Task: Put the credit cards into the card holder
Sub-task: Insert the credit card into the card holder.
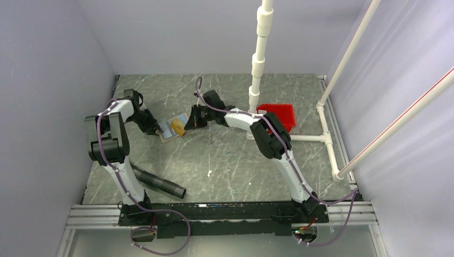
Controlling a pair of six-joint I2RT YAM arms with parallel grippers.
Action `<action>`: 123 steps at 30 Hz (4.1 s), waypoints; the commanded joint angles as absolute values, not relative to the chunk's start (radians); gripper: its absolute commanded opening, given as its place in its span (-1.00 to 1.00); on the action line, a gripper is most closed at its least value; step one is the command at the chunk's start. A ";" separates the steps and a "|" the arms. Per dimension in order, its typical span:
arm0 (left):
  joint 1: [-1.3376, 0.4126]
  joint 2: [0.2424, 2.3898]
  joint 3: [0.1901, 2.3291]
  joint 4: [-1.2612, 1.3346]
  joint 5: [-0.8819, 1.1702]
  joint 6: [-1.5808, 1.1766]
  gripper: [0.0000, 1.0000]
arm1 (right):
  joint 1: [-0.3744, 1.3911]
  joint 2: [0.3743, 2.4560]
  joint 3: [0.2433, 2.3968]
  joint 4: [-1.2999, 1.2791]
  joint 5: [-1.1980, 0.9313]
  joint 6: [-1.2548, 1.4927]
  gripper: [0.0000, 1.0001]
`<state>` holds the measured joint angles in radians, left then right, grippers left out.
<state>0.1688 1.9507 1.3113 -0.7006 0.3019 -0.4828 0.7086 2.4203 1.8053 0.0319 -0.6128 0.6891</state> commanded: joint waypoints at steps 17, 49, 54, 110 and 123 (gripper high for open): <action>0.160 2.019 1.267 -0.695 0.232 -0.441 -0.46 | 0.704 2.520 1.977 0.017 -0.712 0.670 -1.00; 0.163 1.969 1.256 -0.680 0.259 -0.439 -0.10 | 0.679 2.557 1.921 0.134 -0.625 0.896 -1.00; 0.168 1.937 1.237 -0.662 0.265 -0.445 0.00 | 0.680 2.575 1.941 0.129 -0.612 0.929 -1.00; 0.209 1.846 1.166 -0.566 0.399 -0.466 0.37 | 0.789 2.460 2.058 -0.190 -0.433 0.360 -0.24; 0.227 1.832 1.157 -0.581 0.397 -0.465 0.07 | 0.782 2.548 2.213 -0.179 -0.438 0.342 -0.14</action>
